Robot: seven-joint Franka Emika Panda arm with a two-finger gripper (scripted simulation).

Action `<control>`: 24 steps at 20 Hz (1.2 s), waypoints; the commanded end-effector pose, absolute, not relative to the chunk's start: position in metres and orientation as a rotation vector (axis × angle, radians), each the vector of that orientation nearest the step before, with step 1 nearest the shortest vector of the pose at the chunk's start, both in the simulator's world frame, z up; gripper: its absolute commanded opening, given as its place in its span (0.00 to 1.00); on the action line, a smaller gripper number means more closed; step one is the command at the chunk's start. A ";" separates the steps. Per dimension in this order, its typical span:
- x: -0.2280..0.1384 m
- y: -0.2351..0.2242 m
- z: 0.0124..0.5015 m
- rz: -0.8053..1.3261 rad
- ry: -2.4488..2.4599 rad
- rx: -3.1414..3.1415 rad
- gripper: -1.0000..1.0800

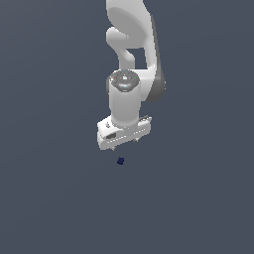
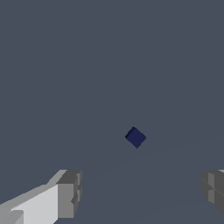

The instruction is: Pick up the object and move it to a goal position.

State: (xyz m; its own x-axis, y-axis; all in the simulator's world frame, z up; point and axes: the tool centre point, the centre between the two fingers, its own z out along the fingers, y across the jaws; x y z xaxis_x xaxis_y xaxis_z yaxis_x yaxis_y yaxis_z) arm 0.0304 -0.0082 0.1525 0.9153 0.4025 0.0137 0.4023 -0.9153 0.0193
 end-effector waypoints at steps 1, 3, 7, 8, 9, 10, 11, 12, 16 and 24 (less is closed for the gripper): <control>0.032 -0.010 0.145 0.022 0.748 3.033 0.96; 0.033 -0.012 0.140 0.018 0.830 3.011 0.96; 0.035 -0.015 0.128 0.010 0.992 2.961 0.96; 0.035 -0.016 0.125 0.009 1.032 2.947 0.96; 0.036 -0.017 0.122 0.007 1.072 2.933 0.96; 0.036 -0.017 0.120 0.006 1.112 2.919 0.96; 0.037 -0.018 0.117 0.004 1.151 2.904 0.96; 0.037 -0.019 0.114 0.003 1.190 2.888 0.96; 0.039 -0.022 0.103 -0.001 1.346 2.822 0.96; 0.041 -0.027 0.081 -0.004 1.632 2.675 0.96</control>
State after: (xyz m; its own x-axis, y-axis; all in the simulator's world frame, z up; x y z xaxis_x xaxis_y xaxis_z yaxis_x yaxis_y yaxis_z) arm 0.0409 -0.0259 0.0848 0.4909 0.8712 -0.0072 0.8712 -0.4909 0.0065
